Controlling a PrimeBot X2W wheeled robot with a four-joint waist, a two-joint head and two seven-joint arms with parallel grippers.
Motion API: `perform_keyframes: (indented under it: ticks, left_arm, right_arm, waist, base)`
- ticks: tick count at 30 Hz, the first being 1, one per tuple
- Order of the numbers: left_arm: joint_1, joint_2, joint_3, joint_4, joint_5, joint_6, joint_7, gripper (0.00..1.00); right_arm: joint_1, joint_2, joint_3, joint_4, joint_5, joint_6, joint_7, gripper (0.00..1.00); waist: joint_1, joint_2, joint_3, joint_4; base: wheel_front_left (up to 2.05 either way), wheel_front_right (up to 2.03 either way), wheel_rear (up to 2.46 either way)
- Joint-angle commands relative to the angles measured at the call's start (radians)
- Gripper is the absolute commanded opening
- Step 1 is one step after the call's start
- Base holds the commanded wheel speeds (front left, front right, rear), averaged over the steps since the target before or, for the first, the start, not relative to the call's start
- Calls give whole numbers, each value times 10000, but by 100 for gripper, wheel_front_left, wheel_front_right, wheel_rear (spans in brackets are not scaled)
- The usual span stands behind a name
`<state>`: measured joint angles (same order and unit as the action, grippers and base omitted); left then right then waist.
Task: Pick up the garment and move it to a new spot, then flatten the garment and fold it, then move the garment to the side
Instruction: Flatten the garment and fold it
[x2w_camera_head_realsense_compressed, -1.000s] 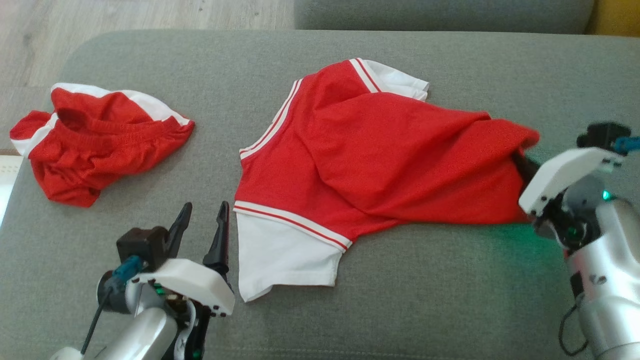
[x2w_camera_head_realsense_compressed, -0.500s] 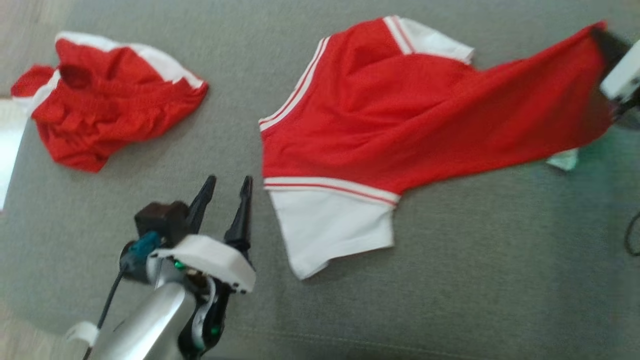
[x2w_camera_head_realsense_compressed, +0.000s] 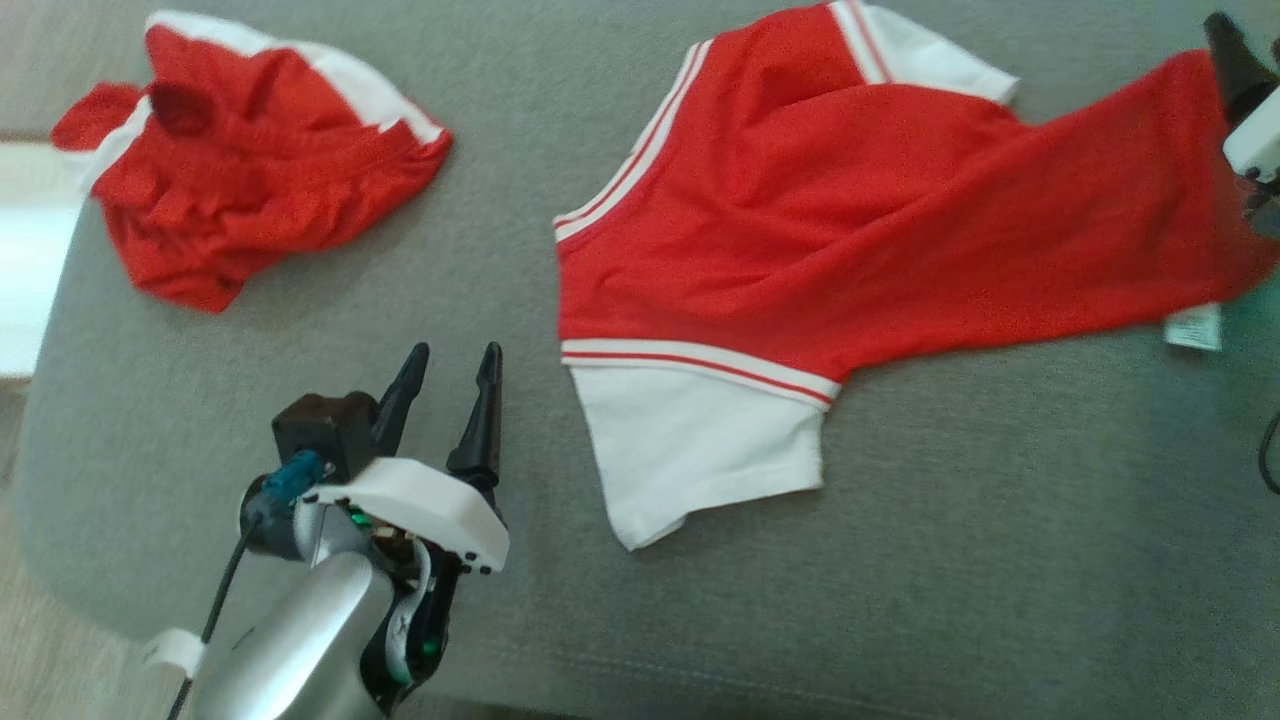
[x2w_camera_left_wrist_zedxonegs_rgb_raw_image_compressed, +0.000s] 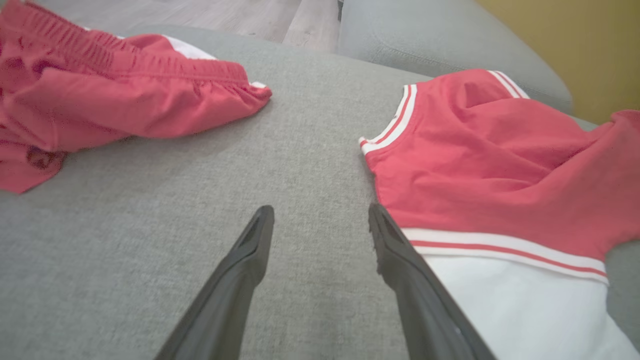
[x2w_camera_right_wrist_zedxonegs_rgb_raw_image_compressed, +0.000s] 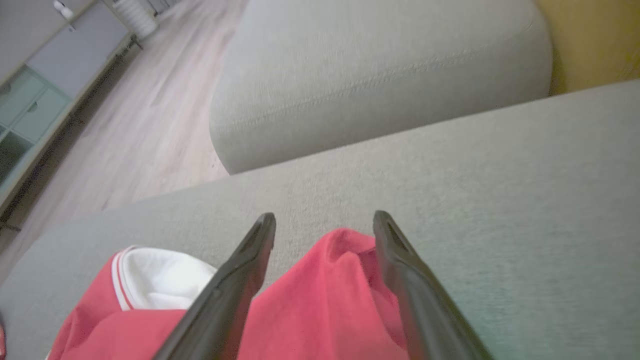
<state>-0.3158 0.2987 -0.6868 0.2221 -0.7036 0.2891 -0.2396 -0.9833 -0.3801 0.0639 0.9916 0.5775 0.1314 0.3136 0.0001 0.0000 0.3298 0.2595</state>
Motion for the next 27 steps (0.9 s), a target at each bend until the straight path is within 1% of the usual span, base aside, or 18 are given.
perform_keyframes:
  ticks: [1, 4, 7, 9, 11, 14, 18, 20, 23, 27]
  left_arm:
    - [-228, 205, 463, -248, 93, -38, -126, 100]
    - [-119, 259, 467, -258, 87, -3, -125, 100]
    - [4, 306, 497, -317, 55, 46, -126, 100]
    - [96, 296, 454, -373, 30, 62, -109, 100]
    - [126, 262, 406, -393, 24, 64, -100, 100]
    - [203, 224, 365, -415, -4, 63, -103, 100]
    - [290, 236, 334, -409, -40, 55, -101, 100]
    - [259, 250, 329, -414, -41, 45, -95, 100]
    - [190, 254, 312, -424, -26, 35, -77, 100]
    - [93, 271, 279, -428, 6, 43, -38, 100]
  right_arm:
    - [-150, -8, 171, -376, -65, -7, -414, 100]
    - [180, -53, 303, -699, 3, -7, -1114, 100]
    - [735, -236, 478, -1056, -45, -7, -1663, 100]
    - [1477, -381, 501, -1295, -73, -7, -2018, 100]
    - [2065, -408, 327, -1458, 85, -7, -2181, 100]
    - [3066, -467, 286, -1686, 198, -7, -2014, 100]
    - [4042, -454, 548, -2149, 252, -7, -1484, 100]
    - [4193, -482, 655, -2250, 181, -7, -1281, 100]
    - [4176, -551, 677, -2285, -2, -7, -1256, 100]
    - [3916, -505, 709, -2202, -224, -7, -1163, 100]
  waist:
    - [-1, 0, -473, -511]
    - [-1, 0, -804, -888]
    - [-1, 0, -1040, -1202]
    - [-1, 0, -1189, -1333]
    - [-1, 0, -1270, -1312]
    - [-1, 0, -1332, -1224]
    - [-1, 0, -1295, -1117]
    - [-1, 0, -1227, -1063]
    - [-1, 0, -1140, -992]
    - [-1, 0, -996, -845]
  base:
    - [0, 0, 0]
    - [0, 0, 0]
    - [0, 0, 0]
    - [0, 0, 0]
    - [0, 0, 0]
    - [0, 0, 0]
    - [0, 0, 0]
    - [0, 0, 0]
    - [0, 0, 0]
    - [0, 0, 0]
